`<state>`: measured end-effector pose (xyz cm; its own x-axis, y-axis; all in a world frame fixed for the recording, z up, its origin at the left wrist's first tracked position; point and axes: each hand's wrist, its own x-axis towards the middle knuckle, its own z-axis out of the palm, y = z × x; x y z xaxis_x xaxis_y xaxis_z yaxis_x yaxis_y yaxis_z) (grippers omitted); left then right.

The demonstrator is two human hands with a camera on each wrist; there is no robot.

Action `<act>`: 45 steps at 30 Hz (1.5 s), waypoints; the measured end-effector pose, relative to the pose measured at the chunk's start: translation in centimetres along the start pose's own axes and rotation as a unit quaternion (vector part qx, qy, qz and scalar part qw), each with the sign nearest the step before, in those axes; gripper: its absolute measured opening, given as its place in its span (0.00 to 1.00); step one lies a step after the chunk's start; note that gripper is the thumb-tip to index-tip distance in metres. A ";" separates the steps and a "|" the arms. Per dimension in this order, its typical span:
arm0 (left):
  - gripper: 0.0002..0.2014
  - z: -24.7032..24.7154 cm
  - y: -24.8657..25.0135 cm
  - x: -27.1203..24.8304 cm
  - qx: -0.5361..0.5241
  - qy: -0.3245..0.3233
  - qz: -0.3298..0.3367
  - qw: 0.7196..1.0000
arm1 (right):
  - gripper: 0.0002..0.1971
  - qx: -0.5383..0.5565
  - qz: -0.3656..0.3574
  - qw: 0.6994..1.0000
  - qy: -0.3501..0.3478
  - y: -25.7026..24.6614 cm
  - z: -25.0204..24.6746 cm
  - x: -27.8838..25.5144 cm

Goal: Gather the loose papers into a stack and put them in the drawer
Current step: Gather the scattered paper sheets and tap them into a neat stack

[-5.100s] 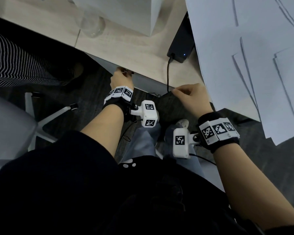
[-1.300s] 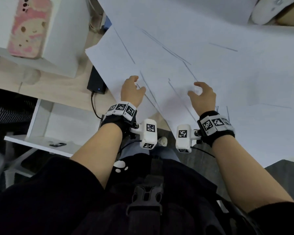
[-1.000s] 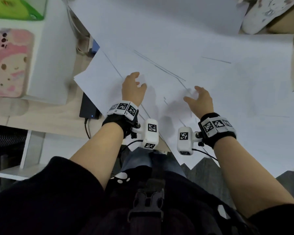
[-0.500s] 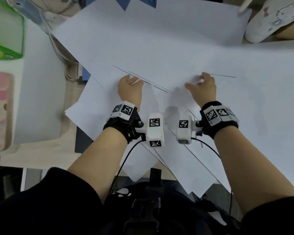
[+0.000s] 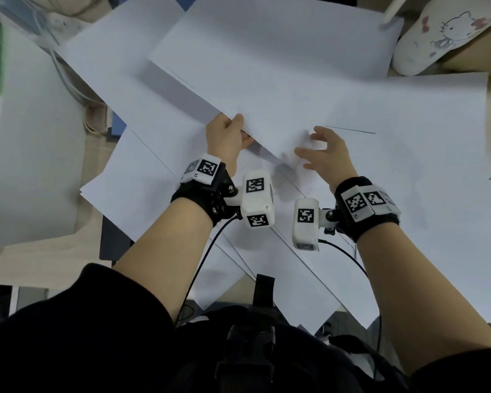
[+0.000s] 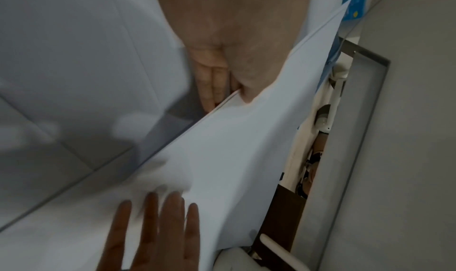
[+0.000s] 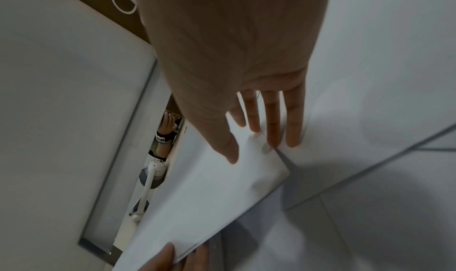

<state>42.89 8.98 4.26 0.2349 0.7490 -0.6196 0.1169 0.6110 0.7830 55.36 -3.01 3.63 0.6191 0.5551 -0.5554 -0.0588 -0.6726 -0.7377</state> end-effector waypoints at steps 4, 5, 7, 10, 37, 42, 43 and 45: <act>0.13 -1.5 0.6 -0.7 0.074 0.044 0.080 0.993 | 0.29 0.025 -0.037 0.997 0.062 -0.5 -1.0 -0.7; 0.13 -2.1 0.7 -1.0 0.096 0.037 0.094 0.990 | 0.29 0.023 -0.051 0.996 0.071 -0.8 -1.2 -0.9; 0.14 -3.5 0.8 -1.6 0.137 0.028 0.113 0.984 | 0.31 0.012 -0.062 0.996 0.070 -1.3 -1.3 -1.2; 0.19 -5.9 0.7 -1.5 0.215 0.083 0.146 0.962 | 0.36 -0.024 -0.036 0.999 0.022 -1.8 -0.6 -1.3; 0.13 -9.9 4.9 1.4 0.077 0.198 0.229 0.950 | 0.37 -0.130 -0.069 0.987 -0.065 -5.0 6.0 -0.3; 0.19 -10.0 5.2 -1.0 0.031 0.070 0.214 0.974 | 0.41 -0.040 -0.072 0.997 -0.008 -5.5 4.6 -1.0; 0.22 -10.2 5.0 -1.6 0.022 0.041 0.201 0.979 | 0.43 -0.017 -0.065 0.998 -0.011 -5.5 4.3 -1.2; 0.31 -10.8 4.4 -2.5 0.020 -0.010 0.173 0.985 | 0.45 0.033 -0.031 0.998 -0.042 -5.5 3.8 -1.5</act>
<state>32.43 12.55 8.60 0.2862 0.9049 -0.3150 0.0654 0.3095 0.9486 51.79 1.70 7.02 0.5560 0.6347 -0.5366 -0.0753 -0.6045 -0.7930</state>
